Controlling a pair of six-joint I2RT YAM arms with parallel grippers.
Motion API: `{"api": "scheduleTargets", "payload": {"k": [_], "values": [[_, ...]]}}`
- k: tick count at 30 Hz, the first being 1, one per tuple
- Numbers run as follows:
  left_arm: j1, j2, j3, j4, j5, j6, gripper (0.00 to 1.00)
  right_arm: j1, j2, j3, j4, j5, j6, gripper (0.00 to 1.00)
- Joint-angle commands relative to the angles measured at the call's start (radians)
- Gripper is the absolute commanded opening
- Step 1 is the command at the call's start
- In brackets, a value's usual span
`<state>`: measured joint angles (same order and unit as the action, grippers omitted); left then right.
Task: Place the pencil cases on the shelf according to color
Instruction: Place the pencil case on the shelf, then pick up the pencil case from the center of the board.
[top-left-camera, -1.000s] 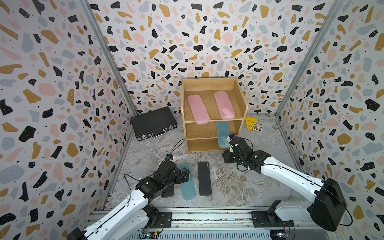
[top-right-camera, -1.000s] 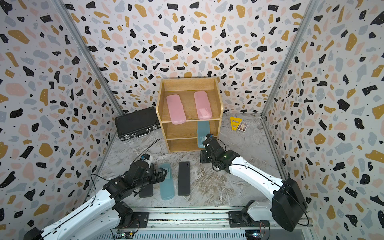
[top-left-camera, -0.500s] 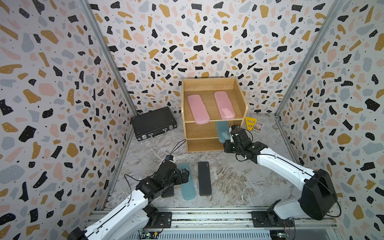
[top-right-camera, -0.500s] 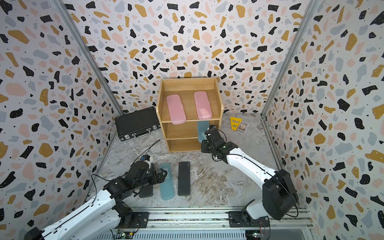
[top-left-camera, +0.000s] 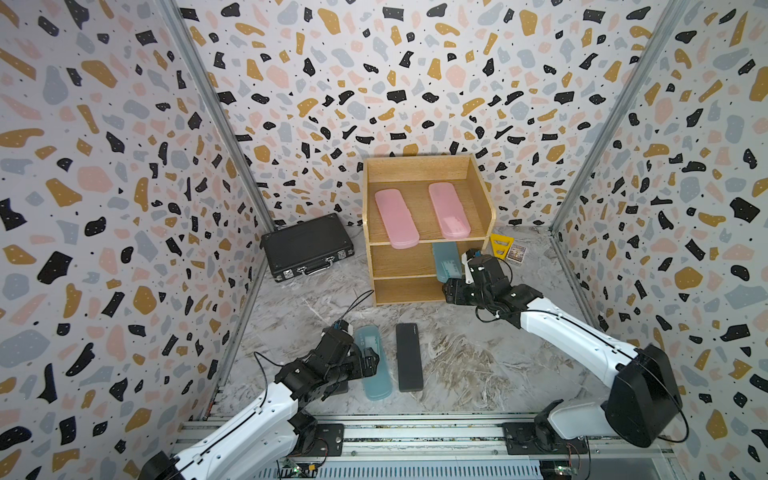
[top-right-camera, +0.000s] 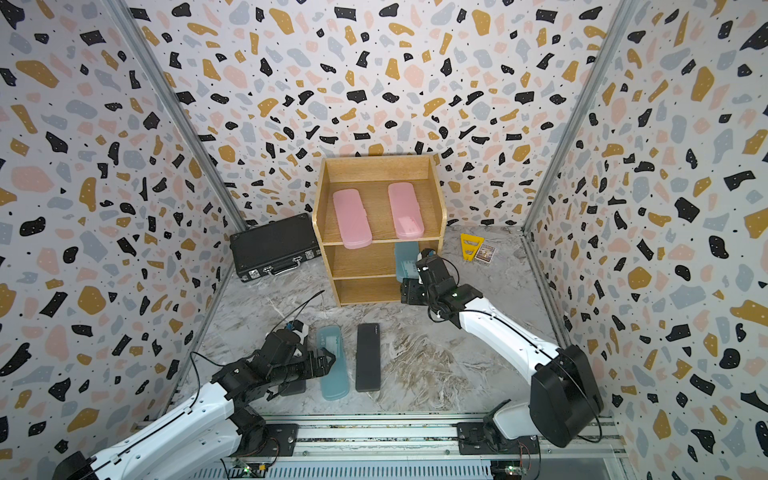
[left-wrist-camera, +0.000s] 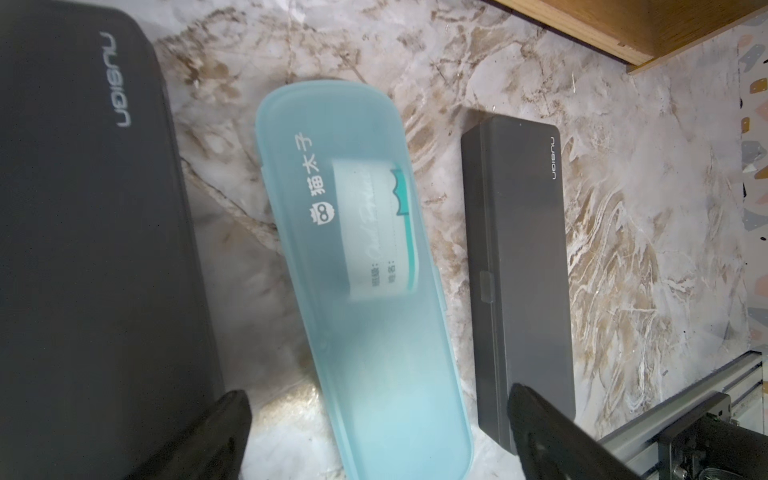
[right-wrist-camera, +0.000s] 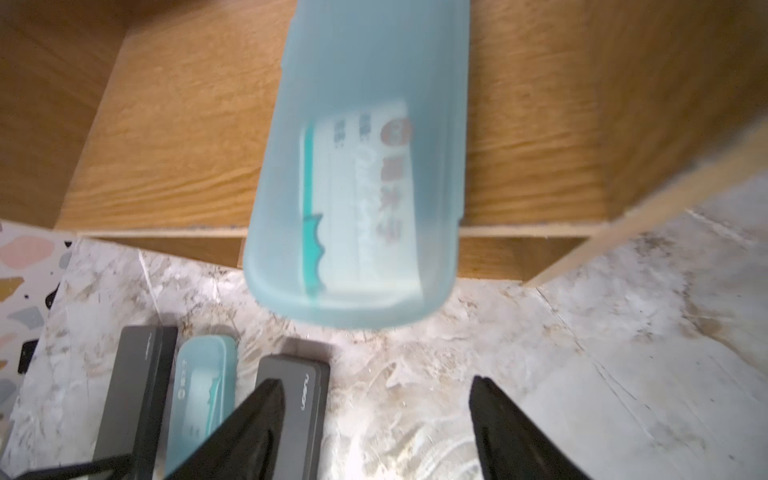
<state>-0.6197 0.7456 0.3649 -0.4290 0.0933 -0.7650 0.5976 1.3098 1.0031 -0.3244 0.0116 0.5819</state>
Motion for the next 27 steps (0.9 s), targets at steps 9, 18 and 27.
{"api": "scheduleTargets", "payload": {"k": [9,18,27], "values": [[-0.070,0.109,-0.020,0.095,0.011,-0.043,1.00,0.052,-0.319,-0.252,-0.183,-0.023,0.057,1.00],[-0.163,0.236,-0.014,0.231,-0.072,-0.127,1.00,0.184,-0.327,-0.291,-0.217,0.020,0.096,1.00],[-0.178,0.318,0.015,0.277,-0.106,-0.140,1.00,0.306,-0.290,-0.286,-0.195,0.100,0.145,1.00]]}}
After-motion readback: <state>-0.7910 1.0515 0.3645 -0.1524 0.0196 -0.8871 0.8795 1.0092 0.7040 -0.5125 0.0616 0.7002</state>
